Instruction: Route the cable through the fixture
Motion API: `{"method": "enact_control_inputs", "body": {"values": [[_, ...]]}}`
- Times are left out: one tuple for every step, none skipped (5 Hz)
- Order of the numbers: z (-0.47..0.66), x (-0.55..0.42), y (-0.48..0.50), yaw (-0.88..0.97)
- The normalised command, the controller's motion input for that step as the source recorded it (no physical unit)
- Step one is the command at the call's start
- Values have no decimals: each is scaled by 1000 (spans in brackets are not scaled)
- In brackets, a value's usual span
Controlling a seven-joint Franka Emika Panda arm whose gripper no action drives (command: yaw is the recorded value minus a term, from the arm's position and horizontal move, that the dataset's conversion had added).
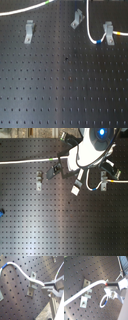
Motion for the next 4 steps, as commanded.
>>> {"method": "enact_control_inputs", "body": {"values": [[484,-231,129,0],[540,-309,292,-120],[487,-212,289,-206],[443,-119,181,-466]]}}
